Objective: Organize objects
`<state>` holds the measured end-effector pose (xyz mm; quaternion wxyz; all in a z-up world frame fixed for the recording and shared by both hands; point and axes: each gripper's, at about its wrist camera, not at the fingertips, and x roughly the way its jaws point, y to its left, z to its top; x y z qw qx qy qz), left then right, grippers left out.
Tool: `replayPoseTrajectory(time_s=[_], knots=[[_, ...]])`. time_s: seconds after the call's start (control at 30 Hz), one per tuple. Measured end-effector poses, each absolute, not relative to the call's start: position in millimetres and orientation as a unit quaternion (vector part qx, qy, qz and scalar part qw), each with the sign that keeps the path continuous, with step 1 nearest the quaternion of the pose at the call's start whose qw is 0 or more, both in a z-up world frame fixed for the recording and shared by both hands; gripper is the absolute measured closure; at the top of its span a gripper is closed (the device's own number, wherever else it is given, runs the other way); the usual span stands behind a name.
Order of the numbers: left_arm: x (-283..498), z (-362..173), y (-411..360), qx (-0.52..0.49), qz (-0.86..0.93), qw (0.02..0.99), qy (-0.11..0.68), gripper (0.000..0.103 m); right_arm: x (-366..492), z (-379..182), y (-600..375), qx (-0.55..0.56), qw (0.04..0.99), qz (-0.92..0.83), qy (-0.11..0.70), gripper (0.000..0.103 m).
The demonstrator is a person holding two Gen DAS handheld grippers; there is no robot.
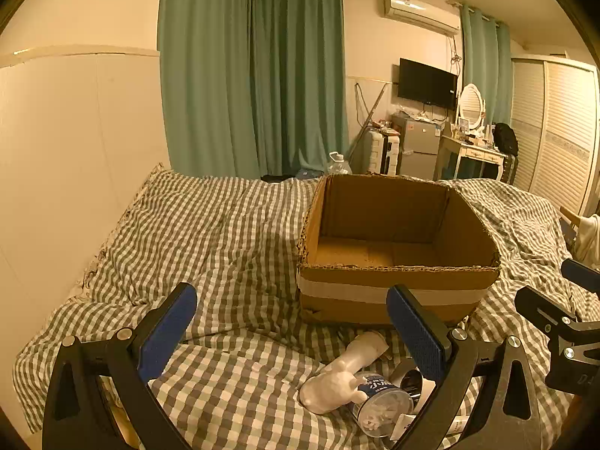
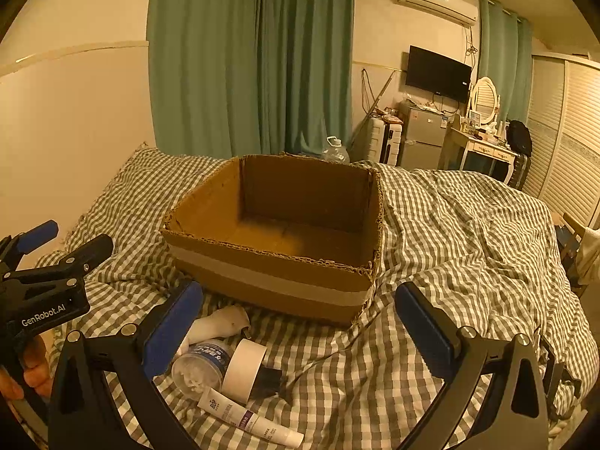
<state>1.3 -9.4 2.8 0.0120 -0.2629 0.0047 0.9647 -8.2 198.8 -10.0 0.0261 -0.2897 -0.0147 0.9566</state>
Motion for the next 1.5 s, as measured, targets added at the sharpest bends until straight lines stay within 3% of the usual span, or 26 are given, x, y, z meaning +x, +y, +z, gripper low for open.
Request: replayPoseTrajectory(time_s=[1.5], knots=[[8.6, 4.8, -6.1, -0.258, 0.966, 0.022, 0.014, 0.0, -6.4, -14.5, 194.3, -0.294, 0.007, 0.956, -0.019, 0.0]])
